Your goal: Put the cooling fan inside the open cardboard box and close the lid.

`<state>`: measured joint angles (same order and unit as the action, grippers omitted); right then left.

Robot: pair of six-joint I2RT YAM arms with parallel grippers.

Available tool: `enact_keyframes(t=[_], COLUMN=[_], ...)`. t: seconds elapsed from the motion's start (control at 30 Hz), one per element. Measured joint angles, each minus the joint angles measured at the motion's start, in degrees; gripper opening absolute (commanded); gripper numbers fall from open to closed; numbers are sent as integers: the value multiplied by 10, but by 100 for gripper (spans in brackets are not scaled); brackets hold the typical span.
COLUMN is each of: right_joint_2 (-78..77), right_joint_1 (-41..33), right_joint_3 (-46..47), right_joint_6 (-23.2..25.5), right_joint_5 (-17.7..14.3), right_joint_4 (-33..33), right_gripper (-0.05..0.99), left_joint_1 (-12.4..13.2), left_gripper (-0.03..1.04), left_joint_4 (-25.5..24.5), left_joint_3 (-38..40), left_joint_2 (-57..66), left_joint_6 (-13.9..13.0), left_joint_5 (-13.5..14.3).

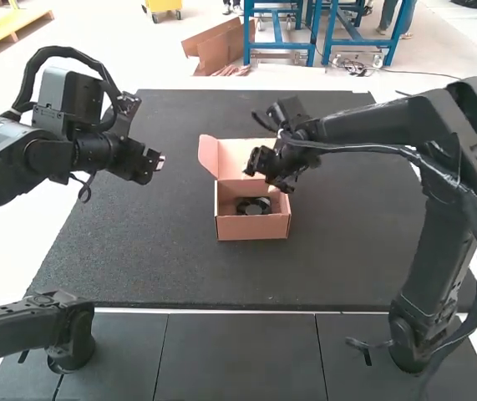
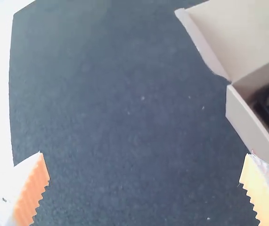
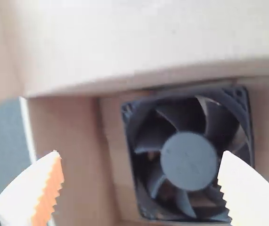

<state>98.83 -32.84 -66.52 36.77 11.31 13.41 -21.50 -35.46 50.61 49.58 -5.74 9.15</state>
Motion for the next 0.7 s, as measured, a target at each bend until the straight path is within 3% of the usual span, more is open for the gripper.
enact_keyframes(t=[0.1, 0.23, 0.37, 0.53, 0.7], right_joint_2=[-35, -72, -94, -131, -175], right_joint_1=[35, 61, 80, 116, 143], right_joint_3=[-20, -56, -51, -6, 27], right_joint_6=[-17, -82, -158, -229, -267], right_joint_5=[31, 37, 13, -23, -41], right_joint_4=[-14, 53, 112, 115, 104], right_gripper=[90, 91, 91, 91, 91], left_joint_1=[0, 0, 0, 0, 0], left_gripper=[96, 96, 96, 96, 96], left_joint_4=[1, 18, 41, 54, 55], left_joint_3=[13, 42, 64, 92, 98], left_joint_2=[30, 82, 128, 176, 224], left_joint_6=[0, 0, 0, 11, 43], left_joint_5=[-2, -3, -5, -6, -6])
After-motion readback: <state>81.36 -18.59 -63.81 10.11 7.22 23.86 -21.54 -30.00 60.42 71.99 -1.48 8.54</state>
